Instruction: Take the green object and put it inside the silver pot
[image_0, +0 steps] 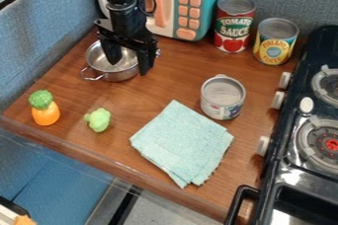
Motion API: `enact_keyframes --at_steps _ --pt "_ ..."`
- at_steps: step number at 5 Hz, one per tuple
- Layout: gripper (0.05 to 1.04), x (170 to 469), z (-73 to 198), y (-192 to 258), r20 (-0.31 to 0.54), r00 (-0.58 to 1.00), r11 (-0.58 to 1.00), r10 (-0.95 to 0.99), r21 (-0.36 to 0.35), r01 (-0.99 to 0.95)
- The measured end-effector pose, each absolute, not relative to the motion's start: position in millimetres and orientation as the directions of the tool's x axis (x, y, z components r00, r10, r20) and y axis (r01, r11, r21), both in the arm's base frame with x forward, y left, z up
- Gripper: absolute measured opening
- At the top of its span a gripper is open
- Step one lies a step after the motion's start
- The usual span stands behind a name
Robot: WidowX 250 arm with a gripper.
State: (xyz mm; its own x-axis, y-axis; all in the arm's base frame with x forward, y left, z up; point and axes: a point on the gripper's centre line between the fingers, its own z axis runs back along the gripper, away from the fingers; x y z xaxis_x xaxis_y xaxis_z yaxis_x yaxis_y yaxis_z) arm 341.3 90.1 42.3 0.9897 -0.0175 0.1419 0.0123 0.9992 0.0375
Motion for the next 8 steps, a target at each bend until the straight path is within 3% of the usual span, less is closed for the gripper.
enact_keyframes --at_steps 1,2,3,5,7,8 --pt "1.0 336 27 88 0.1 0.995 1.0 -0.018 0.019 0.016" --pt "1.0 316 15 89 0.061 0.998 0.999 -0.015 -0.044 0.018" --pt "1.0 298 13 96 0.051 0.999 0.999 -0.018 -0.048 0.021" --pt "0.999 260 1 112 0.03 0.999 1.0 -0.02 -0.013 0.021" --pt "1.0 256 -21 104 0.002 0.998 0.996 -0.069 0.059 0.069" --pt "0.936 259 -22 103 0.01 0.996 0.993 -0.084 0.089 0.082"
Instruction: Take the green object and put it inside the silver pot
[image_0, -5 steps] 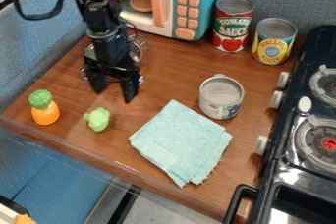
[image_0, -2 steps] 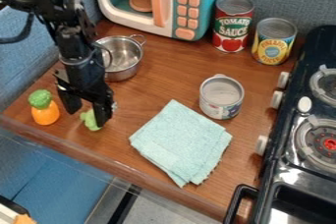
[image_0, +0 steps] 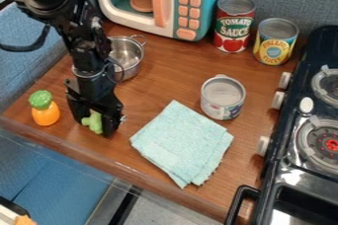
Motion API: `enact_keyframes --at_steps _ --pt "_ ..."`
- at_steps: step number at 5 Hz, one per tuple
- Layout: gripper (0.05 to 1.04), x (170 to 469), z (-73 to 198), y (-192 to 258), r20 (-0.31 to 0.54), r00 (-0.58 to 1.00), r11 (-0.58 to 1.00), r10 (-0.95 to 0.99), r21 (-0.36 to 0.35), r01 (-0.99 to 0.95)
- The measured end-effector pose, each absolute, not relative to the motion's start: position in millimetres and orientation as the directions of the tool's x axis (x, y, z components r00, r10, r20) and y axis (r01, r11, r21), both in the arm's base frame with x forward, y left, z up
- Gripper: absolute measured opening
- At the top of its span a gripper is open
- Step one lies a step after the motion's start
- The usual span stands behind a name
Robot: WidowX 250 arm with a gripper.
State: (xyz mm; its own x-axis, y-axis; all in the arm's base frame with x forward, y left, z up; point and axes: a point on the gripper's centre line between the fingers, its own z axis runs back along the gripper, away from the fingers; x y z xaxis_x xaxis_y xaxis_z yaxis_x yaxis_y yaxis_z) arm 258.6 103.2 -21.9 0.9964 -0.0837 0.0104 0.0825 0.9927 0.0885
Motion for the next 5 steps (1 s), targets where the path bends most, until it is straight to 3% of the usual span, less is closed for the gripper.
enact_keyframes --at_steps 1,2,4,5 --pt "0.756 260 -21 102 0.029 0.997 0.993 -0.074 0.089 0.072" --pt "0.754 257 -14 98 0.024 0.999 0.999 -0.038 0.027 0.037" --pt "0.754 326 55 129 0.232 0.972 0.997 0.039 -0.071 -0.023" --pt "0.754 353 48 141 0.226 0.972 0.996 0.061 -0.083 -0.043"
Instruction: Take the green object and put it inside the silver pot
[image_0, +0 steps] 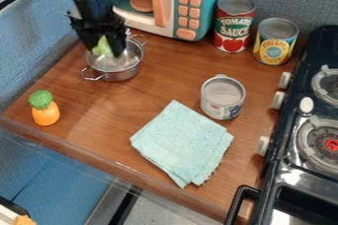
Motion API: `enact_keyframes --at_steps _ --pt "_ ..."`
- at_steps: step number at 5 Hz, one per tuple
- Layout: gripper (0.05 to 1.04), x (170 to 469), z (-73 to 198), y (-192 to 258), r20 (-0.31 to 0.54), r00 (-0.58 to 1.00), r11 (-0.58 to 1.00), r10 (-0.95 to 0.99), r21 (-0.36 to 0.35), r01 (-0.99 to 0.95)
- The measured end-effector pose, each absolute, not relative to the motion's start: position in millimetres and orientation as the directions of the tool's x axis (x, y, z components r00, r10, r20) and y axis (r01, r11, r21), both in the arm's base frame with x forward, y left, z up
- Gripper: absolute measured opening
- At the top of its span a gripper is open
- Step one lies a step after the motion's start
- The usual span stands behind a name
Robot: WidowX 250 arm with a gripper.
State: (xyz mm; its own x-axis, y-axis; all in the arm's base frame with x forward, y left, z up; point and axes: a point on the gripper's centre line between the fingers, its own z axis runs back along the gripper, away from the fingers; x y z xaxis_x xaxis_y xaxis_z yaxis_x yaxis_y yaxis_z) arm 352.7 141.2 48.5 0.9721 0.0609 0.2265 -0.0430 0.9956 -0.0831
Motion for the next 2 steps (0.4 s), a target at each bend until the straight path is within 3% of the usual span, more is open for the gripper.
enact_keyframes --at_steps 2 --pt "0.754 382 9 153 0.166 0.983 0.997 0.078 -0.023 -0.075"
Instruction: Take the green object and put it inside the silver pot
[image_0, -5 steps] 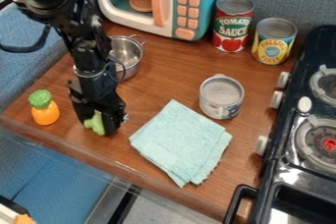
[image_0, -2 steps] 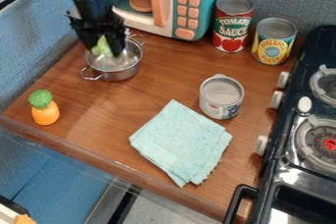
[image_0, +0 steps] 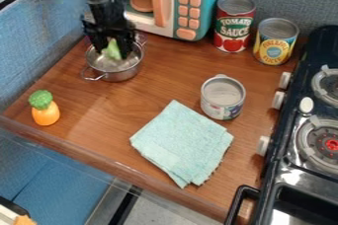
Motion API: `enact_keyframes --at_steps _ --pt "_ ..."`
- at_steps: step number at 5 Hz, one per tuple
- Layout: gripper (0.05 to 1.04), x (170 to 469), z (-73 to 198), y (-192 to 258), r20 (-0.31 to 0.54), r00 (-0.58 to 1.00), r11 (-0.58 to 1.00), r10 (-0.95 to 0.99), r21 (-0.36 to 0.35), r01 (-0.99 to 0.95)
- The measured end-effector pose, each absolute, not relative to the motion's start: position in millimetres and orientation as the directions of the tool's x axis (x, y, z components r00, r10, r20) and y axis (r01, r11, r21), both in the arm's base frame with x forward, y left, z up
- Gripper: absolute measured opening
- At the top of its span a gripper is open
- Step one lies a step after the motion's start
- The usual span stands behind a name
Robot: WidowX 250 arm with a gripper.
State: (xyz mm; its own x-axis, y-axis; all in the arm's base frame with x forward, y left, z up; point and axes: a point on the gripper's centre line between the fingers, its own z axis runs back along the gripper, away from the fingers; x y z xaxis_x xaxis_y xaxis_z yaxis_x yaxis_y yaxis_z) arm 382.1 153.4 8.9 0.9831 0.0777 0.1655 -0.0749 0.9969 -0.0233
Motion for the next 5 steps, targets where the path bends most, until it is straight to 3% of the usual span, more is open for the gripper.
enact_keyframes --at_steps 1,2,3,5 --pt "0.824 386 -2 160 0.142 0.986 0.996 0.091 -0.004 -0.092" --pt "1.005 386 -3 163 0.134 0.986 0.994 0.102 0.013 -0.105" --pt "1.004 384 -3 163 0.129 0.987 0.995 0.097 0.013 -0.099" --pt "1.0 381 49 152 0.22 0.975 0.999 0.028 0.021 -0.033"
